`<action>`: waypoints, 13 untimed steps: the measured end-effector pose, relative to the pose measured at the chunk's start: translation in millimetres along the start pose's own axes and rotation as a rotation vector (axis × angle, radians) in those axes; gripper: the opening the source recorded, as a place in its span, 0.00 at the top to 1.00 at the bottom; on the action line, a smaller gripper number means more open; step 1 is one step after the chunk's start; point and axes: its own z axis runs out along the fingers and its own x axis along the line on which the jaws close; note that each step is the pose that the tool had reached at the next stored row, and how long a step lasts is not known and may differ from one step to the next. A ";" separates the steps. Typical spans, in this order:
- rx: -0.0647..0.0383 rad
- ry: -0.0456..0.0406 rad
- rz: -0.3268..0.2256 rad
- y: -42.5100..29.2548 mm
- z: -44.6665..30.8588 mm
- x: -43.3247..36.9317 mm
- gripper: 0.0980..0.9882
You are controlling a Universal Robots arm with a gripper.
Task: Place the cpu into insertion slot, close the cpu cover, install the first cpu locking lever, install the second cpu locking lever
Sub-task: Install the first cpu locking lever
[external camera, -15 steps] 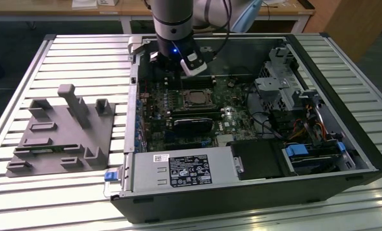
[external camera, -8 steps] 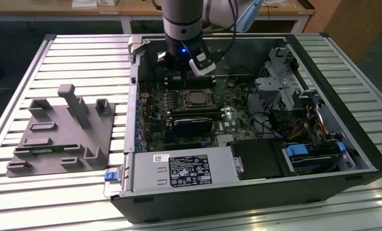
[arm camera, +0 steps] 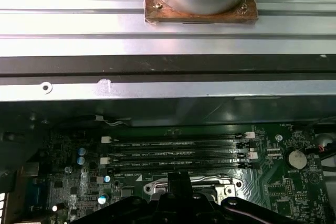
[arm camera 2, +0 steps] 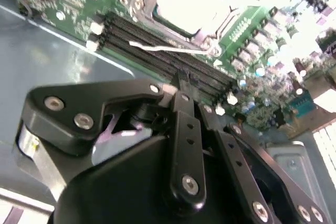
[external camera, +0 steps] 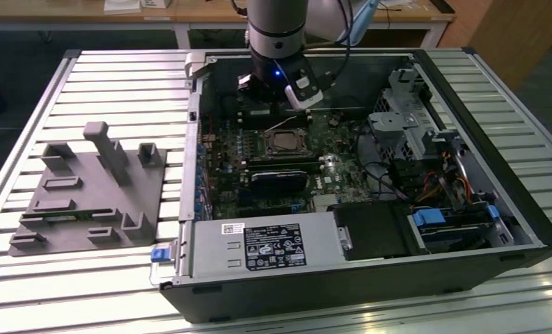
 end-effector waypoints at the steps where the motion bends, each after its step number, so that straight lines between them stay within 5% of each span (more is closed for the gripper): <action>1: 0.000 -0.0001 0.000 0.0 0.0 0.0 0.99; 4: 0.001 -0.0003 0.000 0.0 0.4 -0.1 0.99; 8: 0.025 -0.0034 -0.002 -0.7 2.4 0.0 0.99; 13: 0.041 -0.0086 -0.004 -1.7 6.1 -0.7 0.99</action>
